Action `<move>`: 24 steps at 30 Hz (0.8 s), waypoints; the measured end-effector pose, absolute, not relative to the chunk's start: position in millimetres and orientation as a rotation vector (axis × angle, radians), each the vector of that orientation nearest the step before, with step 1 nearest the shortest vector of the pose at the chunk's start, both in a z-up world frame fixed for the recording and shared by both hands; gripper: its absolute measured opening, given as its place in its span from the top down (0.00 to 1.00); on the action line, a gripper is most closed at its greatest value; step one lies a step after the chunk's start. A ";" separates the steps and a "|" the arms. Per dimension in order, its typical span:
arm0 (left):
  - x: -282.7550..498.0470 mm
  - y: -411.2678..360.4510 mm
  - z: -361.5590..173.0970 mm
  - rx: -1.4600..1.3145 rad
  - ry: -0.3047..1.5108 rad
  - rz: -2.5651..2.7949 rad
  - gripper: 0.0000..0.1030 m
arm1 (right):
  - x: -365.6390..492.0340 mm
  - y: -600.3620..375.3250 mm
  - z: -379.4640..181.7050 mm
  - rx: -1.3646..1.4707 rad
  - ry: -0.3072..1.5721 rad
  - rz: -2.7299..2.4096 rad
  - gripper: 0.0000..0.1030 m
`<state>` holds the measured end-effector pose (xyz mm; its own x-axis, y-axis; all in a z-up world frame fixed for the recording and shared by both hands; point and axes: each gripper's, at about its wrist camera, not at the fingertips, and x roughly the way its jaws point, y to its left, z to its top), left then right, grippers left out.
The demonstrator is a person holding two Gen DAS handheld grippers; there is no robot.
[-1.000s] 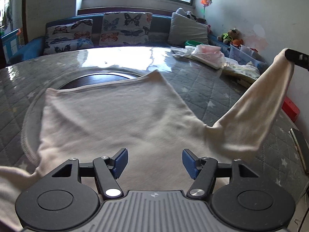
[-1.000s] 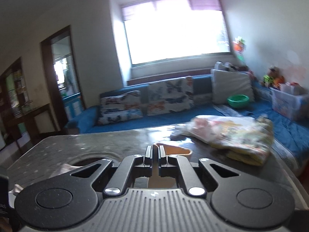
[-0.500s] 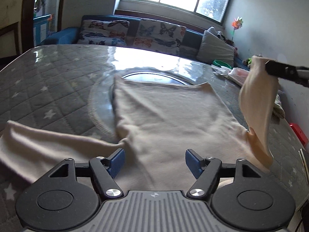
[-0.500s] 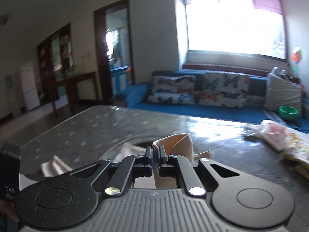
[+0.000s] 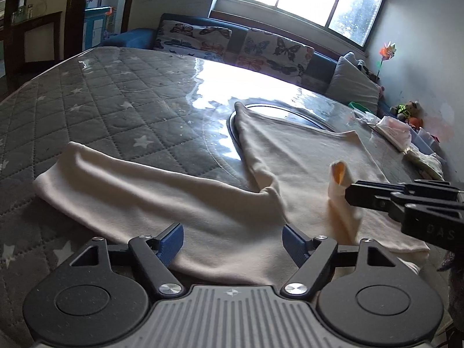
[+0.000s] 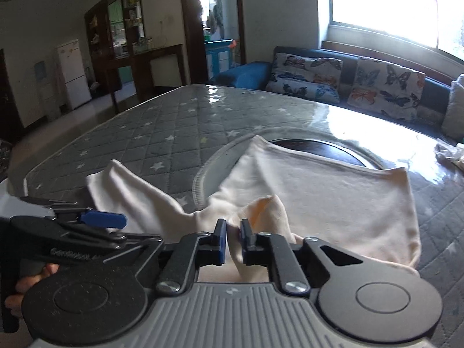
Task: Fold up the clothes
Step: 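Lower the sleeve onto the body and open the right gripper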
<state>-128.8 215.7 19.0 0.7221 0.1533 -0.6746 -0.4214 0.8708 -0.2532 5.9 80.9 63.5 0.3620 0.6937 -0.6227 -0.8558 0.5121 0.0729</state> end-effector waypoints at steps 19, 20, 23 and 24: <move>-79.8 161.8 25.1 -0.258 0.674 0.123 0.40 | 52.7 -69.3 46.6 -0.260 0.746 0.774 0.79; -76.0 161.9 23.4 -0.260 0.679 0.119 0.41 | 53.3 -72.3 46.0 -0.256 0.745 0.776 0.79; -65.4 161.6 18.2 -0.268 0.707 0.108 0.55 | 54.2 -76.3 45.6 -0.257 0.737 0.783 0.77; -63.0 161.6 16.6 -0.268 0.717 0.109 0.59 | 55.0 -76.8 45.2 -0.260 0.737 0.785 0.75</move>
<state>-63.0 161.6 16.6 0.7500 0.0071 -0.6614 -0.1901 0.9601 -0.2053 55.0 -76.8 45.2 0.4774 0.5478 -0.6870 -0.7206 0.6915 0.0506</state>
